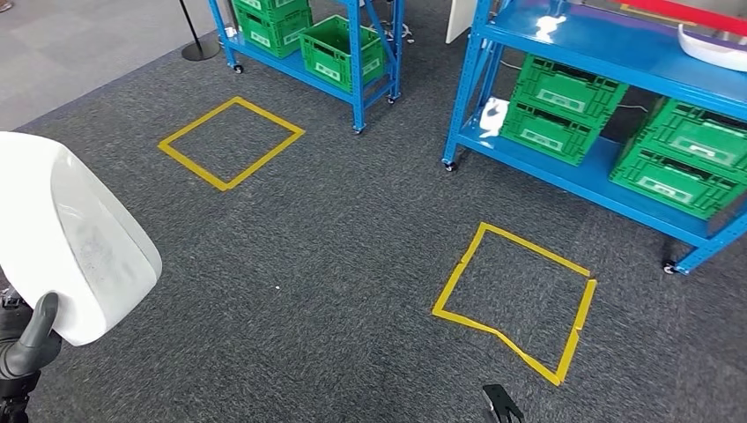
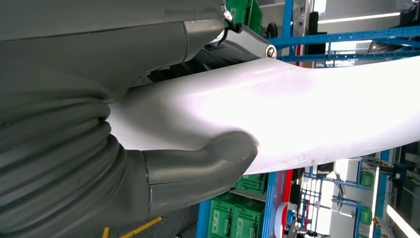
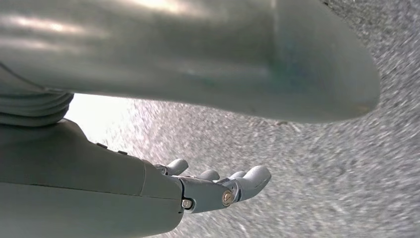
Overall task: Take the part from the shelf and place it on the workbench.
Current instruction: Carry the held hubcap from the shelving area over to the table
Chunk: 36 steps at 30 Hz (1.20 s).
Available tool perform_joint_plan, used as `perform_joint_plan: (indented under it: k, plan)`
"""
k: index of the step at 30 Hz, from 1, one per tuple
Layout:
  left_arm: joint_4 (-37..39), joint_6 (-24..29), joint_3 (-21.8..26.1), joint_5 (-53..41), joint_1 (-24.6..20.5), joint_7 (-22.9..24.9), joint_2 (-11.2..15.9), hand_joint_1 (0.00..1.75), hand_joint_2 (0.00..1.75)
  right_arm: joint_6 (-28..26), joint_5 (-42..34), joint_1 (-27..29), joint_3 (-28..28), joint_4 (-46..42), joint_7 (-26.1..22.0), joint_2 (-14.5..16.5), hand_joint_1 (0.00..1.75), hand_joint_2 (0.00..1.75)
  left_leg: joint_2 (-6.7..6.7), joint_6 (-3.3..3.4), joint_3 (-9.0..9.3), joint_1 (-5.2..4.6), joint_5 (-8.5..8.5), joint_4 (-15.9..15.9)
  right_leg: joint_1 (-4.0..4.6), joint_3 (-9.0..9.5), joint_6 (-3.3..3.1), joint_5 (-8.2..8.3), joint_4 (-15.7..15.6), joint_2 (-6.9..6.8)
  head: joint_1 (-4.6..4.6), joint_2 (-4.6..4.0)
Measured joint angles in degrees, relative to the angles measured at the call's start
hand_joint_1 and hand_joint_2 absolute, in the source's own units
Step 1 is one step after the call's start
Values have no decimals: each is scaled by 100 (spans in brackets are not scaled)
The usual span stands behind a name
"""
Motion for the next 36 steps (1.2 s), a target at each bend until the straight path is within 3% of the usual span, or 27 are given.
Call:
perform_joint_plan:
  k: [2, 3, 5, 7, 9, 10, 11, 12, 13, 14, 16, 18, 20, 21, 22, 24, 25, 26, 27, 28, 29, 30, 32, 34, 36]
  plan:
    - [-9, 10, -1, -2, -14, 9, 5, 175, 175, 14, 10, -9, 1, 0, 1, 4, 0, 0, -143, -64, -30, -1, -13, 36, -8, 224, -13, 194, -534, 176, 2, 0]
    - [-13, 14, -2, -3, -18, 15, 13, 175, 175, 21, 19, -14, 2, 0, 1, 6, 0, 0, -205, -101, -46, 0, -7, 31, -1, 247, -26, 190, -599, 208, 3, 0]
    - [-18, 20, -3, -3, -20, 36, 49, 175, 175, 31, 36, -22, 2, 0, 3, 12, 0, 0, -307, -177, -77, 7, 21, -7, 13, 259, -88, 216, -631, 84, 6, 1]
    - [-19, 20, -1, 12, -24, 54, 109, 175, 175, 40, 43, -30, 2, -1, 2, 19, 0, 0, -117, -233, -154, -1, -64, 115, 4, 288, -172, 240, -680, -41, -13, 1]
    - [-20, 20, -1, 35, -37, 63, 146, 175, 175, 45, 42, -23, 1, -2, 4, 22, 0, 0, 248, -281, -409, -4, -390, 674, 13, 308, -236, 241, -710, -180, -50, 1]
    - [-19, 20, -1, 43, -33, 72, 152, 175, 175, 45, 38, -16, 0, -2, 7, 22, 0, 0, 353, -302, -595, 8, -581, 1068, 24, 311, -257, 234, -711, -256, -62, 1]
    - [-18, 20, -2, 48, -15, 79, 151, 175, 175, 45, 29, -9, 0, -1, 10, 22, 0, 0, 401, -318, -748, 22, -706, 1393, 33, 313, -265, 227, -711, -333, -66, 1]
    - [-18, 20, -2, 49, 7, 88, 151, 175, 175, 45, 20, -7, 0, -1, 16, 22, 0, 0, 424, -325, -818, 33, -726, 1549, 39, 317, -269, 219, -710, -408, -67, 1]
    - [-19, 20, -2, 49, 25, 98, 151, 175, 175, 45, 10, -7, 0, -1, 20, 22, 0, 0, 444, -327, -778, 39, -641, 1487, 43, 324, -269, 210, -709, -483, -68, 1]
    - [-22, 20, -2, 49, 34, 106, 151, 175, 175, 45, 2, -9, 0, -1, 25, 24, 0, 0, 484, -320, -617, 40, -469, 1193, 46, 339, -262, 199, -708, -556, -69, 1]
    - [-43, 21, -3, 49, 33, 131, 151, 175, 175, 45, -3, -12, 0, -1, 34, 27, 0, 0, 714, -275, -171, 16, -141, 393, 61, 382, -226, 164, -706, -692, -67, 1]
    - [-68, 25, -5, 51, 25, 160, 149, 175, 175, 46, -5, -15, 0, 0, 43, 30, 0, 0, 858, -204, 49, -29, -22, -14, 75, 418, -168, 135, -707, -804, -63, 1]
    - [-81, 33, -7, 52, 21, 183, 153, 175, 175, 51, -8, -22, -1, -1, 44, 37, 0, 0, 748, -133, 38, -51, -4, -50, 68, 446, -105, 121, -722, -908, -59, 1]
    - [-89, 37, -7, 53, 21, 189, 157, 175, 175, 55, -9, -27, -1, -1, 44, 40, 0, 0, 683, -101, 41, -41, 15, -75, 55, 457, -72, 100, -707, -862, -57, 1]
    - [-97, 39, -7, 52, 8, 198, 158, 175, 175, 59, -11, -31, -1, -2, 43, 44, 0, 0, 619, -63, 48, -25, 35, -101, 44, 434, -42, 36, -627, -733, -53, 1]
    - [-109, 40, -8, 47, -30, 221, 138, 175, 175, 64, -14, -25, -1, -2, 43, 50, 0, 0, 498, -6, 60, 1, 64, -134, 27, 203, -11, -244, -120, -364, -24, 1]
    - [-110, 41, -8, 38, -48, 238, 123, 175, 175, 65, -14, -15, -2, -2, 43, 53, 0, 0, 430, 10, 55, 2, 67, -133, 28, 4, -9, -422, 269, -252, -11, 1]
    - [-110, 42, -9, 30, -53, 254, 108, 175, 175, 65, -14, -3, -3, -2, 43, 55, 0, 0, 356, 17, 50, 1, 66, -128, 32, -193, -9, -552, 635, -204, 0, 1]
    - [-110, 42, -10, 22, -52, 269, 98, 175, 175, 64, -13, 5, -5, -2, 42, 55, 0, 0, 275, 18, 47, 1, 65, -119, 35, -327, -11, -582, 857, -186, 2, 1]
    - [-110, 42, -10, 18, -51, 283, 96, 175, 175, 64, -11, 11, -6, -2, 41, 55, 0, 0, 193, 16, 44, 3, 63, -107, 35, -353, -17, -492, 848, -174, 2, 1]
    - [-110, 42, -11, 18, -53, 291, 96, 175, 175, 64, -10, 12, -7, -2, 39, 55, 0, 0, 110, 8, 42, 8, 59, -92, 31, -265, -26, -305, 614, -150, 3, 1]
    - [-111, 42, -11, 18, -56, 296, 96, 175, 175, 64, -10, 11, -7, -2, 36, 55, 0, 0, 30, -5, 41, 15, 53, -73, 21, -88, -36, -76, 217, -80, 3, 1]
    - [-112, 42, -10, 19, -65, 298, 97, 175, 175, 65, -9, 4, -7, -2, 27, 57, 0, 0, -111, -63, 21, 19, 34, -34, 15, 218, -41, 187, -454, 114, 3, 0]
    - [-115, 45, -13, 21, -70, 302, 102, 175, 175, 68, -8, -4, -7, -2, 21, 60, 0, 0, -231, -145, -10, 24, 43, -36, 38, 300, -64, 211, -648, 161, 6, 0]
    - [-125, 48, -15, 22, -58, 308, 122, 175, 175, 70, -7, -12, -9, -2, 18, 70, 0, 0, -309, -221, -48, 40, 71, -63, 46, 319, -142, 251, -701, 26, 9, 1]
